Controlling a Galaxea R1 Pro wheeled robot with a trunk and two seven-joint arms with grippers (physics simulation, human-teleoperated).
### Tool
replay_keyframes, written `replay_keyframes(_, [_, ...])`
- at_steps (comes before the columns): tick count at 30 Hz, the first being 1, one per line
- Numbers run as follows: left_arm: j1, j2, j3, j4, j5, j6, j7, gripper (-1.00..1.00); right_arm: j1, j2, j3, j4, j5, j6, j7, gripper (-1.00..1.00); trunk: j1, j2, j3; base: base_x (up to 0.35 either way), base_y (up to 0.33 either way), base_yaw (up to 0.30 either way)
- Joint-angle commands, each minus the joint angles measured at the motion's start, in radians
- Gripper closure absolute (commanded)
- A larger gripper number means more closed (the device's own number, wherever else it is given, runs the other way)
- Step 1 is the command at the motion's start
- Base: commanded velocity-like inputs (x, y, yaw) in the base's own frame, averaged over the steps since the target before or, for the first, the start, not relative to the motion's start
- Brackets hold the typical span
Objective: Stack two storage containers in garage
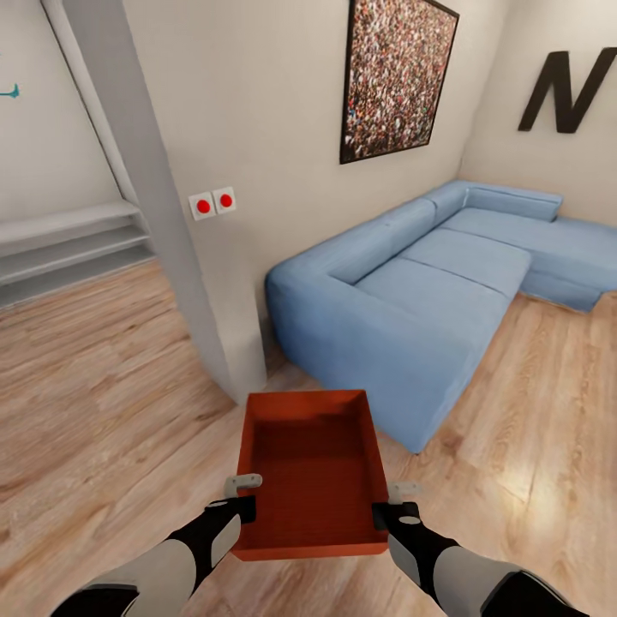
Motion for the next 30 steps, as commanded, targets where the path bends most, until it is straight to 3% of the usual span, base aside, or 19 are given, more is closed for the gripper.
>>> replay_keyframes(1, [0.0, -0.001, -0.019, 0.001, 0.025, 0.005, 0.008, 1.0, -0.001, 0.0, -0.011, -0.029, 0.004, 0.0, 0.02, 1.0, 0.0, -0.001, -0.001, 0.0, 0.0, 0.279])
replay_keyframes(6, [0.0, 0.0, -0.019, 0.002, 0.025, 0.005, 0.008, 1.0, -0.001, 0.0, -0.011, -0.029, 0.004, 0.0, 0.02, 1.0, 0.0, -0.001, -0.001, 0.0, 0.0, 0.149])
replay_keyframes(23, [0.0, 0.0, -0.019, 0.002, 0.025, 0.005, 0.008, 1.0, -0.001, 0.0, -0.011, -0.029, 0.003, 0.002, 0.02, 1.0, 0.0, -0.001, -0.001, 0.0, 0.0, 0.004])
replay_keyframes(30, [0.0, -0.001, -0.019, 0.002, 0.025, 0.005, 0.008, 1.0, -0.001, 0.0, -0.011, -0.029, 0.003, 0.002, 0.019, 1.0, 0.0, -0.001, -0.001, 0.0, 0.0, 0.28])
